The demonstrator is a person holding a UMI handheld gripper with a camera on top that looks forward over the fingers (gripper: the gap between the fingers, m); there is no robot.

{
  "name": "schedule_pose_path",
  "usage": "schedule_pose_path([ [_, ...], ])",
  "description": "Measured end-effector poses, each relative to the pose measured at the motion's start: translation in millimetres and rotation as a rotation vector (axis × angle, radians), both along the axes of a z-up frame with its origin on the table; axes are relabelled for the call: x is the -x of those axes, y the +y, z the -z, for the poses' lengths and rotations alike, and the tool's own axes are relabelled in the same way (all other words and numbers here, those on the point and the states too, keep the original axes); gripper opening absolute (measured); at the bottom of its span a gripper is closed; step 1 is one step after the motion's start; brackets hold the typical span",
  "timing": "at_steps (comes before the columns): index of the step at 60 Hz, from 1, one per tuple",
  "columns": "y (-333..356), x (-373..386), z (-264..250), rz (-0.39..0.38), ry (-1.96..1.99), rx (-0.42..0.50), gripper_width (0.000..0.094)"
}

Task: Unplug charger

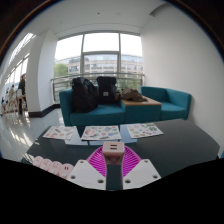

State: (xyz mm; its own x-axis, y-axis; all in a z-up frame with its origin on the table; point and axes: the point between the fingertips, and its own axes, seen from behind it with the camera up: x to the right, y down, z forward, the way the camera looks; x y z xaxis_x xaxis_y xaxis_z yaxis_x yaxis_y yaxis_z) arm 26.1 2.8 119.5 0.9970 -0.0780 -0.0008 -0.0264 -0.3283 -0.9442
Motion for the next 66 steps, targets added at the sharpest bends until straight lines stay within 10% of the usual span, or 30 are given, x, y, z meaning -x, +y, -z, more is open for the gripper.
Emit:
schedule_pose_path([
  [40,-1.7,-13.9,114.8,-0.001,0.050,0.252,0.0328],
  [66,-63.6,8.6,-37.9,0.006,0.037,0.061,0.0783],
])
